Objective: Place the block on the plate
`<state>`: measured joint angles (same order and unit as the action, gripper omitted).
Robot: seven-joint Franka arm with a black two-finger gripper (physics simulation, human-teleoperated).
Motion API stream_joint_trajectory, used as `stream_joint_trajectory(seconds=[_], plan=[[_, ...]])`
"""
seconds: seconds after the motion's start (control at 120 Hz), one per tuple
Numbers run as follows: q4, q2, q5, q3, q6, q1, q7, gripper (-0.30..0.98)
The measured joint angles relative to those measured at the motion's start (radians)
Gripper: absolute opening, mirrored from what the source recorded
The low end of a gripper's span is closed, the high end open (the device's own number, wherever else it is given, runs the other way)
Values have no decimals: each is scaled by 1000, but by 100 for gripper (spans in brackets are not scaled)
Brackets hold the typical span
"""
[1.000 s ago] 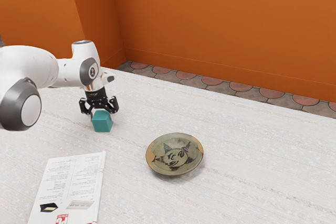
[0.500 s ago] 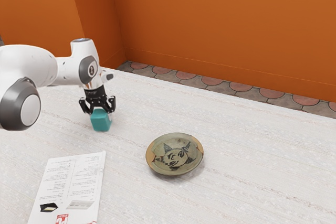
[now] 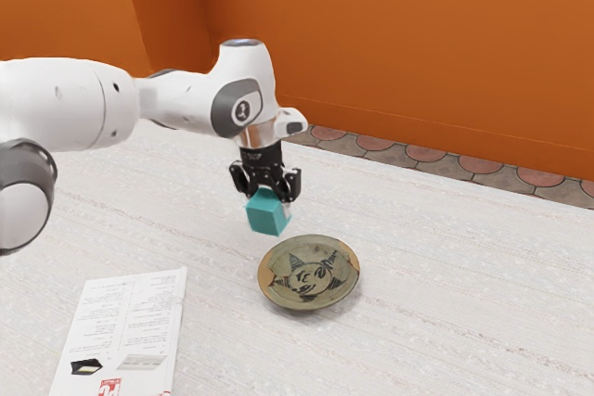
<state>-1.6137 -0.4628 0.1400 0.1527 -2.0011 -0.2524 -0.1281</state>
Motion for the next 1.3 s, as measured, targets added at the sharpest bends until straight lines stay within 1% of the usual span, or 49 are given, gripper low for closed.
stream_joint_trajectory(seconds=[0.192,0.292,0.458,0.558,0.642,0.708,0.842,0.892,1.008,1.058,1.125,1.2,1.3], plan=[[-4,-32,7,-27,-8,-60,-36,38],[-18,-33,13,-47,-14,-75,-55,38],[-62,-33,25,-52,-24,-86,-82,38],[-68,-34,30,-52,-32,-86,-94,49],[-69,-30,30,-51,-37,-87,-102,55],[-69,1,27,-51,-36,-87,-106,59],[-76,139,19,-49,10,-87,-114,63],[-64,203,1,-45,63,-86,-112,65],[41,332,-84,-41,201,-81,-63,66],[120,349,-126,-42,265,-78,-41,67],[159,356,-163,-42,330,-78,-15,67],[170,359,-187,-42,382,-78,11,68],[174,359,-202,-42,428,-79,42,68]])
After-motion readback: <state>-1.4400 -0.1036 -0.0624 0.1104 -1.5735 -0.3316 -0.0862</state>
